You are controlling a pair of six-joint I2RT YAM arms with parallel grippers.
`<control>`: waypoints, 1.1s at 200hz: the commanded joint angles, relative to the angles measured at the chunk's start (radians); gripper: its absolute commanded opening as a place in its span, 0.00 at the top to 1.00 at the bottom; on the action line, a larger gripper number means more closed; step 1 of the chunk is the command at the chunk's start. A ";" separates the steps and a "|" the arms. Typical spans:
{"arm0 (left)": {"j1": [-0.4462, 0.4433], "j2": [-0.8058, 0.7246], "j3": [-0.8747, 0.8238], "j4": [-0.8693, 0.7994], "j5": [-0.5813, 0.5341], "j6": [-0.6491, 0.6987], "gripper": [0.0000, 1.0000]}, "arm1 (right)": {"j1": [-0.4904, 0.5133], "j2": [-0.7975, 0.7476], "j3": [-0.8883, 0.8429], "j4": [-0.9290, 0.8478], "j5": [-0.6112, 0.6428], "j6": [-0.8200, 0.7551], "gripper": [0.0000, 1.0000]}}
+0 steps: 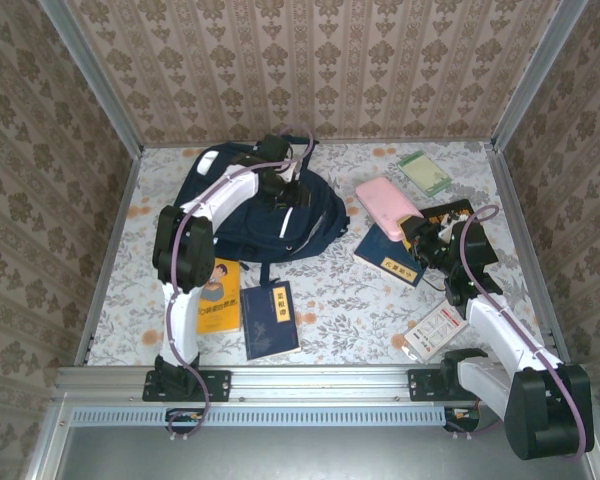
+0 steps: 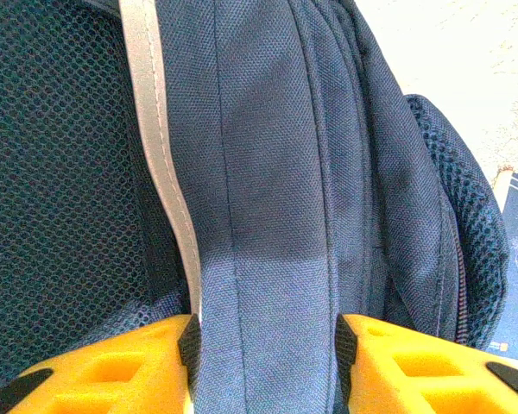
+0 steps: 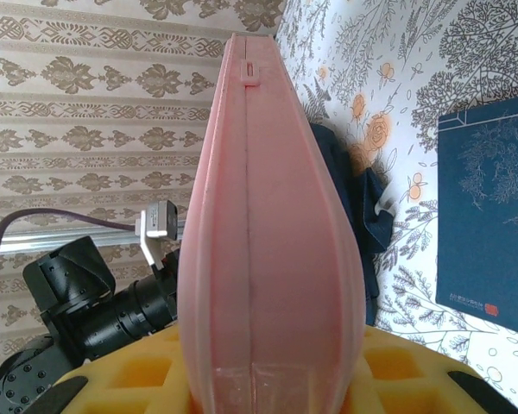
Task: Pack the student bag
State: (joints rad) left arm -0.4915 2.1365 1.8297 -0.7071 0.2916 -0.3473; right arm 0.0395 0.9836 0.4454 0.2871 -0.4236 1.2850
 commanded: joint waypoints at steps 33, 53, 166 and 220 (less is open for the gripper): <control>0.029 -0.036 -0.040 0.027 0.035 -0.005 0.53 | -0.004 0.006 -0.001 0.049 -0.028 -0.024 0.76; 0.062 -0.038 -0.048 0.039 0.051 -0.009 0.53 | -0.004 0.016 -0.005 0.060 -0.030 -0.023 0.76; 0.008 0.029 -0.048 0.125 0.216 -0.055 0.61 | -0.003 0.060 -0.007 0.089 -0.040 -0.021 0.76; 0.024 0.041 -0.070 0.123 0.191 -0.056 0.63 | -0.003 0.058 0.001 0.084 -0.047 -0.024 0.76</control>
State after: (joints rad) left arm -0.4759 2.1628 1.7721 -0.5793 0.4644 -0.3927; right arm 0.0395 1.0473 0.4438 0.3107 -0.4385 1.2816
